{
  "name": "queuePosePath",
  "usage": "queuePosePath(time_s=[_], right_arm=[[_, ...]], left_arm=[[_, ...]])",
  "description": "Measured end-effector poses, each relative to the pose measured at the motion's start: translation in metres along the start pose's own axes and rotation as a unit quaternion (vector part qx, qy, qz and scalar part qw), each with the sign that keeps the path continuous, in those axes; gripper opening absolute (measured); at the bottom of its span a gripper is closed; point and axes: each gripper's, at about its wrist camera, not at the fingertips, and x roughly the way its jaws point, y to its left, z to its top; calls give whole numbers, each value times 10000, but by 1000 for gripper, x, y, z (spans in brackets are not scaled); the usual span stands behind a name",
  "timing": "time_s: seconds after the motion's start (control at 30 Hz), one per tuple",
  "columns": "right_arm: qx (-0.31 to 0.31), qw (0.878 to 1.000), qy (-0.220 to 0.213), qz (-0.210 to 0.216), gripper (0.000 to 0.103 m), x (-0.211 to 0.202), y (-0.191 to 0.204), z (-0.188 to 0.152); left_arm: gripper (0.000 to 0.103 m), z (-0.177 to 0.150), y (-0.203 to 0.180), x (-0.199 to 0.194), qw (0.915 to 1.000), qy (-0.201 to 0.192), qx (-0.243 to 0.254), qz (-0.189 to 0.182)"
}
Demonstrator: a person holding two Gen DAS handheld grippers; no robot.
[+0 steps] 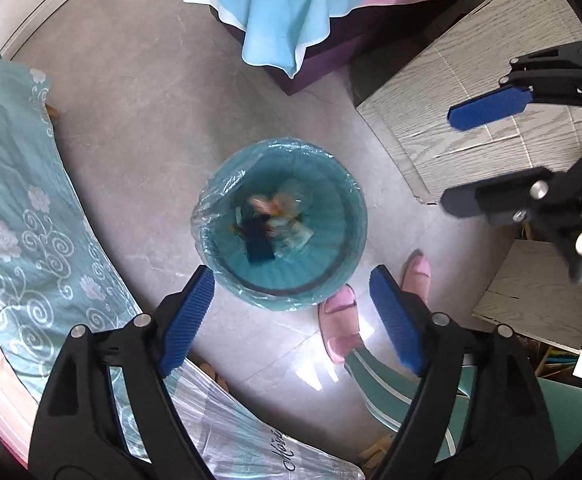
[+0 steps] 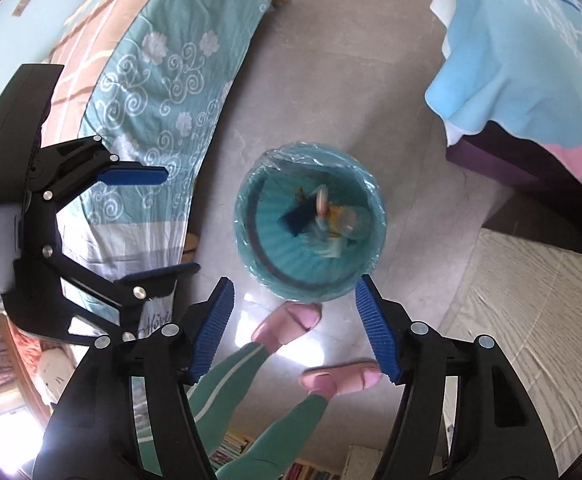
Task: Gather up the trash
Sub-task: 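Open both tools to drop the eraser and stacked bottles into the wastebasket, then move both tools back over the table toward the remaining trash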
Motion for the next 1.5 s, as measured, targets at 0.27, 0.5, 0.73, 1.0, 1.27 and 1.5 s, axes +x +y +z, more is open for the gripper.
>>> queuePosePath(time_s=[0.27, 0.5, 0.73, 1.0, 1.27, 1.5], right_arm=[[-5, 9996, -258, 98, 68, -48, 9, -24], [-181, 9950, -898, 391, 76, -139, 36, -76], [-119, 9790, -2013, 304, 83, -268, 32, -165], [787, 9556, -2745, -720, 84, -368, -39, -311], [1200, 9345, -2865, -1740, 84, -409, -115, -444], [1425, 9240, -2702, -2299, 84, -429, -194, -514]], left_arm=[[88, -22, -8, -43, 9997, -76, -39, -210], [96, -38, -39, -118, 9980, -326, 198, -498], [96, -17, -122, -203, 9890, -591, 1249, -523], [96, 44, -267, -267, 9441, -1083, 2977, -907], [96, 104, -407, -277, 9030, -1402, 3994, -732], [96, 158, -503, -267, 8685, -1511, 4683, -587]])
